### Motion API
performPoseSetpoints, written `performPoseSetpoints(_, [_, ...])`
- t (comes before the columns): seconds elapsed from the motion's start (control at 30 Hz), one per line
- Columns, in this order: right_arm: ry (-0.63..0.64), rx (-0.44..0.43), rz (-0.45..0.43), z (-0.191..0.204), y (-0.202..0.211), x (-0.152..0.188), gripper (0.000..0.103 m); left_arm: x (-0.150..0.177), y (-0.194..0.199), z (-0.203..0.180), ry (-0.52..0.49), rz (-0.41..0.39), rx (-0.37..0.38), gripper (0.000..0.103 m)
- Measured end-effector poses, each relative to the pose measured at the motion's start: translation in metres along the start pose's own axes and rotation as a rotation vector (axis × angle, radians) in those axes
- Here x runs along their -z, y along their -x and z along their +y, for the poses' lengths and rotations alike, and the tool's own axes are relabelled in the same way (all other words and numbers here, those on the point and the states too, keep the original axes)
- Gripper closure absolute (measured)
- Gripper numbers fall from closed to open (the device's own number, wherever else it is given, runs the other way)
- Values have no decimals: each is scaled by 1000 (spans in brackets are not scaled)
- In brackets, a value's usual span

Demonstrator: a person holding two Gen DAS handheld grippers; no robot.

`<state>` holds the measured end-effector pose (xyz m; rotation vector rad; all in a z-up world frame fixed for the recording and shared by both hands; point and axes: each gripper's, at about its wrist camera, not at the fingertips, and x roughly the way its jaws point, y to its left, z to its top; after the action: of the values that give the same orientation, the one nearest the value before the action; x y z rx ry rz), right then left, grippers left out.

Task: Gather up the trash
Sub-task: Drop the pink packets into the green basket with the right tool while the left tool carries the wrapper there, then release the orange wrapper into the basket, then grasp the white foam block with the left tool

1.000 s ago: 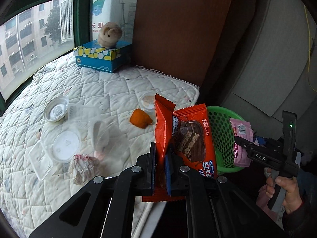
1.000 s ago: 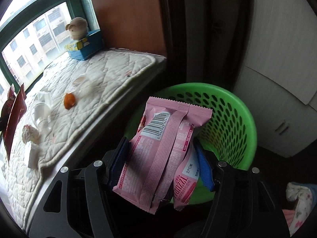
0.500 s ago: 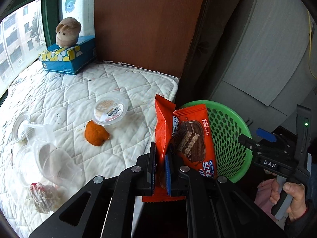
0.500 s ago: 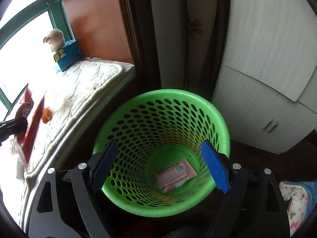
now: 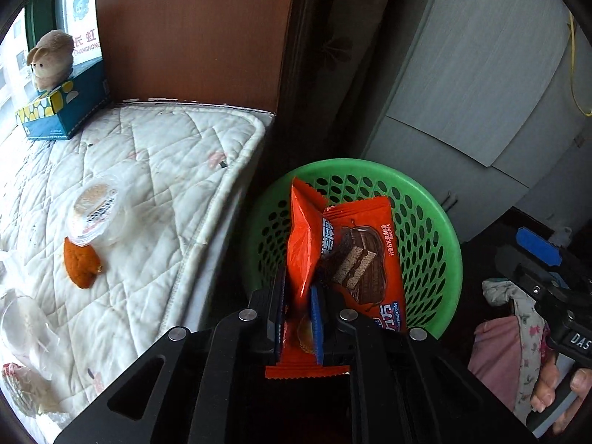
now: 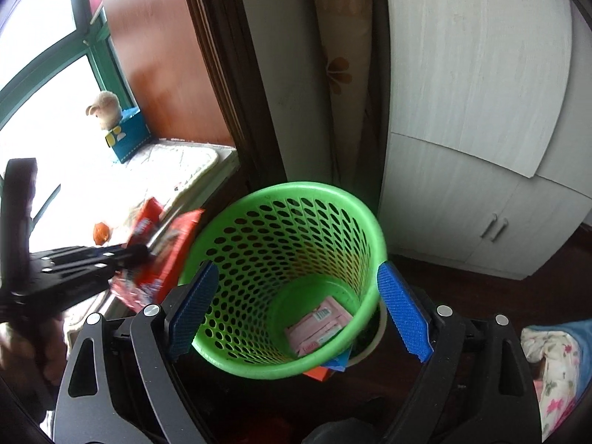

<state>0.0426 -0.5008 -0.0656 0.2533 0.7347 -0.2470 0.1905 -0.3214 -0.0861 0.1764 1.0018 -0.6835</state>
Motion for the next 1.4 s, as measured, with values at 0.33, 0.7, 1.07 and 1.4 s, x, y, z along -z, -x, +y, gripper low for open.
performPoseSetpoints(0.33, [-30, -8, 5, -10, 10, 9, 15, 8, -7, -16, -1, -6, 29, 54])
performPoseSetpoints(0.7, [3, -69, 2, 14, 17, 17, 14, 40, 50, 15, 20, -91, -126, 47])
performPoseSetpoints(1.07, [72, -138, 18, 64, 14, 22, 14, 98, 112, 97, 194, -137, -309, 27])
performPoseSetpoints(1.4, [134, -190, 45, 103, 10, 24, 13, 147, 121, 162, 360, -79, -305, 25])
